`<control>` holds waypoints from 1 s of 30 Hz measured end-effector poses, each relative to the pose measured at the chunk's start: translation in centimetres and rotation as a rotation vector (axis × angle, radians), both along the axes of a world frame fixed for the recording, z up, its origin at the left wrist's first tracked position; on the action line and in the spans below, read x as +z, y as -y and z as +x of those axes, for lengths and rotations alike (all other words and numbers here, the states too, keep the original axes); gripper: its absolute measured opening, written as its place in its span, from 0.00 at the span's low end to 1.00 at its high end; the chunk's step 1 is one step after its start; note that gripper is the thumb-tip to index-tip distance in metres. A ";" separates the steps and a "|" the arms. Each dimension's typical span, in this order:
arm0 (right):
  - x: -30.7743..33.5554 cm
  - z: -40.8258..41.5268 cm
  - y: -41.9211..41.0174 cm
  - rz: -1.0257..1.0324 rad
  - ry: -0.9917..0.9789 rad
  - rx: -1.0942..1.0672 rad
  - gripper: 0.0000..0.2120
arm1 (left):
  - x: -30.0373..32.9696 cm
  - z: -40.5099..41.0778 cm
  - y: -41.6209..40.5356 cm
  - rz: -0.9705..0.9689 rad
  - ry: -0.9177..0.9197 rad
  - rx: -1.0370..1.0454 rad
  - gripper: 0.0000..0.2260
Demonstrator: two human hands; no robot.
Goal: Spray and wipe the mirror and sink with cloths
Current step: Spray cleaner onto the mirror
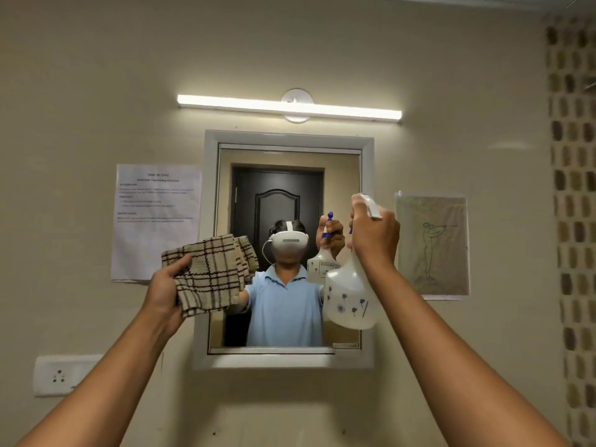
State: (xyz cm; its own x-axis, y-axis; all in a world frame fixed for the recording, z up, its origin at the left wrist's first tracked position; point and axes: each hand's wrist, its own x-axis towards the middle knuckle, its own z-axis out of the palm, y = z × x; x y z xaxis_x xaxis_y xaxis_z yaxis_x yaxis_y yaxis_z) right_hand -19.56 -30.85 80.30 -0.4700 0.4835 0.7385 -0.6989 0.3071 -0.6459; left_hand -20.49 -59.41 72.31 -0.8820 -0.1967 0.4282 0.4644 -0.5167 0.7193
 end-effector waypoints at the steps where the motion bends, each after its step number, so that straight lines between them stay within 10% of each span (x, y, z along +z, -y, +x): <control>1: 0.6 0.1 -0.3 -0.005 -0.004 -0.015 0.18 | 0.3 0.0 0.1 0.003 -0.006 0.003 0.23; 30: -0.3 0.1 15.3 0.323 -0.034 0.116 0.21 | -0.8 3.5 4.3 0.024 0.071 0.119 0.14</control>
State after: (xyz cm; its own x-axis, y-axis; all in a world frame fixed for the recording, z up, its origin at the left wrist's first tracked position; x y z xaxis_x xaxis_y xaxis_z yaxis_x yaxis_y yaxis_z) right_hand -19.47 -46.20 80.03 -0.4805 0.1671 0.8609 -0.7607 0.4092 -0.5040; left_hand -16.94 -63.75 71.48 -0.8795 -0.3114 0.3598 0.4722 -0.4782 0.7405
